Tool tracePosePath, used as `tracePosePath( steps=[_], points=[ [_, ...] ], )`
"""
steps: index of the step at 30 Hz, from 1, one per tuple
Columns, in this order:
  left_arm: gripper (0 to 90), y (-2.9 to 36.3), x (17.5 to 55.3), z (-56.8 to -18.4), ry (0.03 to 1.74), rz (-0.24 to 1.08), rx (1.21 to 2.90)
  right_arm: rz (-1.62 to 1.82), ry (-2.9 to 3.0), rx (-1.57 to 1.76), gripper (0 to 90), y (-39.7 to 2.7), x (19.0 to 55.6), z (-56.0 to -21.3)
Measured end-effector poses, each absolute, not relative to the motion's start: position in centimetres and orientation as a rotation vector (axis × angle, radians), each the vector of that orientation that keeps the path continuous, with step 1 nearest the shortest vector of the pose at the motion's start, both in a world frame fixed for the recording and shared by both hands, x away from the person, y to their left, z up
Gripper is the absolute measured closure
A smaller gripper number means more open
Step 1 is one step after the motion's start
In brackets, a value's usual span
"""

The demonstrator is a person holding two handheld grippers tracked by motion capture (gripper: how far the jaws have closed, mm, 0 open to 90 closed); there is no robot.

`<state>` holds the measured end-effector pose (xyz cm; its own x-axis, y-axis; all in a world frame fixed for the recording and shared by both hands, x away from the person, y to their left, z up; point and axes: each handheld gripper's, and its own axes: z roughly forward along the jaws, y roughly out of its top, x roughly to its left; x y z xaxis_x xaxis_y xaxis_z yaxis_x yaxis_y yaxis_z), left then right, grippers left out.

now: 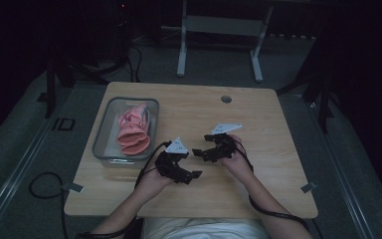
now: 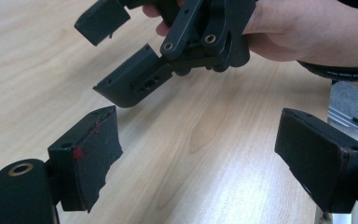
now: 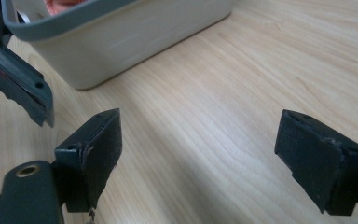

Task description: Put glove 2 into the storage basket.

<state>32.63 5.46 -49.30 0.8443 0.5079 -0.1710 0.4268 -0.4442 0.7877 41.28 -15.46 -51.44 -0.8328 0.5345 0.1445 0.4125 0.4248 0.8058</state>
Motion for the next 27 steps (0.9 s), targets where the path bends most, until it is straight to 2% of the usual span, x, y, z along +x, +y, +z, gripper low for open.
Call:
tracePosePath(
  steps=[27],
  points=[
    [13.5, 3.7, 32.1, -54.1, 0.609, 0.119, 2.185, 1.288, 2.565, 0.905, 14.7, -19.1, 39.2, -54.9]
  ],
)
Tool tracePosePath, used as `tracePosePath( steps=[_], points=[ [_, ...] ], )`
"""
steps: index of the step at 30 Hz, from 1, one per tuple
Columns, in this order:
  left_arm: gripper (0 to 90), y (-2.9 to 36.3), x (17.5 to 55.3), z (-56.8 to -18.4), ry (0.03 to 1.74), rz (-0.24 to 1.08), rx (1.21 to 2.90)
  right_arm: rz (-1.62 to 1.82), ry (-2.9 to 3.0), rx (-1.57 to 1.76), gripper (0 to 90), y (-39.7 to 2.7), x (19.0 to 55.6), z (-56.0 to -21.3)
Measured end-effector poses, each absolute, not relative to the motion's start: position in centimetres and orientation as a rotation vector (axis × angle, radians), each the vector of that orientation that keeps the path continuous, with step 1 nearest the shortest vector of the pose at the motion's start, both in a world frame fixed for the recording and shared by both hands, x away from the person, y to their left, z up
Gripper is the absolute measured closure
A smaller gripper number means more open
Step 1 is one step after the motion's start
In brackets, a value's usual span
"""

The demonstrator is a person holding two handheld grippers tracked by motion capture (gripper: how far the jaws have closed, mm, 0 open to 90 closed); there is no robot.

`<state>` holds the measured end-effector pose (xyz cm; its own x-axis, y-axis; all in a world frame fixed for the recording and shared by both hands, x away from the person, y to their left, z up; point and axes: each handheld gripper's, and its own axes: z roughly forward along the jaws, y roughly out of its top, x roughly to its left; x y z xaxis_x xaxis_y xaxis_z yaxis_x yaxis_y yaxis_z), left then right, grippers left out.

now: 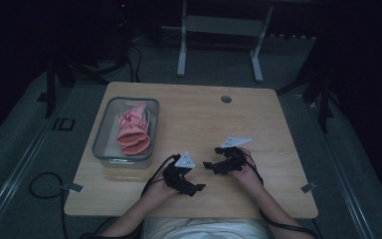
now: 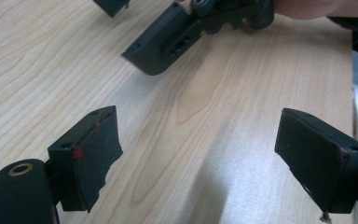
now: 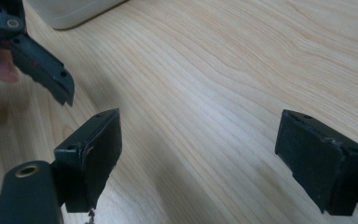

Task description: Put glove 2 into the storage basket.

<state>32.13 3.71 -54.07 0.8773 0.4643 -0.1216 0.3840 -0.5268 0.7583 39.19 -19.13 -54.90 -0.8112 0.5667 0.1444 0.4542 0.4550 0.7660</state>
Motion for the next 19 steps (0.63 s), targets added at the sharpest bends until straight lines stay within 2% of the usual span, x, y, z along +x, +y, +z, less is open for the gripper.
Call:
tracePosePath(
  steps=[19],
  points=[
    [12.7, 3.79, 31.8, -55.07, 0.61, 0.14, 2.205, 1.299, 2.535, 0.938, 14.7, -20.05, 39.03, -55.31]
  ],
)
